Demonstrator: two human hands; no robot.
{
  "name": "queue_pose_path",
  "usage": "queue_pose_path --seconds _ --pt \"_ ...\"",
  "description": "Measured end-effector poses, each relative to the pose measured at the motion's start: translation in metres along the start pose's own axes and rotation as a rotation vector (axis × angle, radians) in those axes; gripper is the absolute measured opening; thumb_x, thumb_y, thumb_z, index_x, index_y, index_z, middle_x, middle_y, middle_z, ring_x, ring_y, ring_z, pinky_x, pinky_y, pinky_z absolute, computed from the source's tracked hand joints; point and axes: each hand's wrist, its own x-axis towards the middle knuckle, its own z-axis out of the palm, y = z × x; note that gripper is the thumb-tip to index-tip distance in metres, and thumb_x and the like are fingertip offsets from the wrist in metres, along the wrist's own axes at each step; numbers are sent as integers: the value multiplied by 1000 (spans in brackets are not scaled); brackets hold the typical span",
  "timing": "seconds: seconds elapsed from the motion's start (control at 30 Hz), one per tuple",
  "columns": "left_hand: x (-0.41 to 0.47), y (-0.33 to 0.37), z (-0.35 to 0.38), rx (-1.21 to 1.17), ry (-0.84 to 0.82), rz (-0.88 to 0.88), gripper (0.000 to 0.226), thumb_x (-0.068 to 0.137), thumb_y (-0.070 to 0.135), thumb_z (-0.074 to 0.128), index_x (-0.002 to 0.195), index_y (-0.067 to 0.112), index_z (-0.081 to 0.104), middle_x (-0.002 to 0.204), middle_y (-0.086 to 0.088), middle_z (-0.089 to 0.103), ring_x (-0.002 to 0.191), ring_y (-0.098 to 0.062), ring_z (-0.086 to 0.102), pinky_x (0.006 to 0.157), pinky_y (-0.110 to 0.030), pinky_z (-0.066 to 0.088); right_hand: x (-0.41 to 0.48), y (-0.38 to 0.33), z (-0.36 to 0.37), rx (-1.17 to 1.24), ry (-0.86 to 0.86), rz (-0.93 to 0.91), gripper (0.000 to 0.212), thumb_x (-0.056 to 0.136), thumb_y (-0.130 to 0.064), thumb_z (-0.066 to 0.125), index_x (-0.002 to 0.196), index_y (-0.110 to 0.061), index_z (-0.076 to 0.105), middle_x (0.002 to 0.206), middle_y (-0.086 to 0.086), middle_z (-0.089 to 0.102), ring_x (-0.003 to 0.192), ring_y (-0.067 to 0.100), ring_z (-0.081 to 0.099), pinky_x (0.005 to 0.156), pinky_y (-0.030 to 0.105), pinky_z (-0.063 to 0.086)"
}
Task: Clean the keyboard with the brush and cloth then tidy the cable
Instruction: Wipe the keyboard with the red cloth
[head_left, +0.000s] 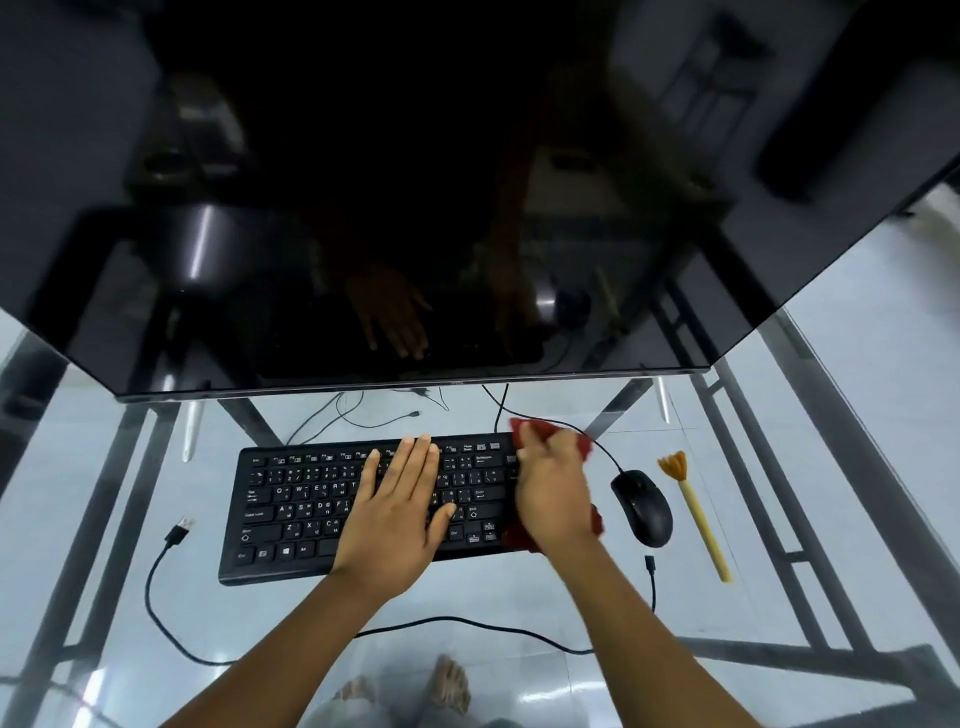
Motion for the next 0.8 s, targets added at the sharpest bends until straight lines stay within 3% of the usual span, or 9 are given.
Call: queue_pose_path --seconds 0.1,0.2,0.33,0.4,0.47,0.6,0.67,0.73,0.8 --pt "0 0 -1 -25 -7 12 67 99 51 23 150 8 25 159 -6 21 148 -19 12 117 -49 9 -25 -29 7 -71 -161 -292 38 87 -69 49 84 -32 52 86 -9 65 79 14 61 70 36 48" --pt "1 -3 -3 -56 -21 30 70 99 55 19 152 9 20 160 -5 17 149 -17 7 117 -45 3 -13 -15 -11 -40 -56 -139 35 82 -70 55 83 -34 55 82 -11 67 84 16 65 75 36 49" --pt "-4 -18 -12 -56 -44 61 87 90 74 7 153 14 1 161 0 -5 148 -14 -12 117 -41 -7 -5 4 -13 43 47 -11 30 88 -72 44 93 -45 56 102 -7 66 99 19 66 82 33 54" --pt "-8 -31 -17 -52 -54 28 100 82 84 8 153 14 -3 160 2 -10 147 -14 -15 117 -44 -8 -24 -12 -1 125 -114 -15 43 84 -75 49 82 -32 49 85 -4 69 77 17 68 74 41 56" --pt "-14 -48 -22 -47 -54 12 109 77 89 13 153 13 0 161 0 -6 148 -14 -11 117 -45 -8 -41 -29 -4 112 -301 -79 48 83 -73 55 78 -26 46 80 -6 67 67 10 64 63 34 50" --pt "-29 -82 -33 -10 -47 -24 116 72 93 21 154 12 4 162 -1 -3 148 -13 -9 118 -51 -5 -37 -24 -19 193 -128 12 24 93 -55 53 108 -38 61 103 -8 64 82 0 61 72 17 51" --pt "-35 -94 -39 -41 -47 -71 118 71 93 25 154 11 3 162 0 -4 148 -12 -11 118 -52 -4 -47 -29 -12 280 -61 55 30 98 -40 50 125 -30 58 108 -3 58 81 -2 57 70 13 47" --pt "-41 -103 -41 -73 -66 -105 121 69 93 27 154 10 4 162 -2 -3 148 -12 -12 118 -51 -6 -70 -50 1 375 -234 62 33 93 -52 59 103 -20 59 81 -4 59 55 2 54 51 25 44" --pt "-46 -109 -42 -97 -85 -123 123 68 94 28 154 10 3 162 -2 -4 148 -12 -13 118 -49 -10 -84 -65 6 309 -414 18 46 83 -67 61 80 -22 51 71 -6 60 56 9 54 53 30 40"
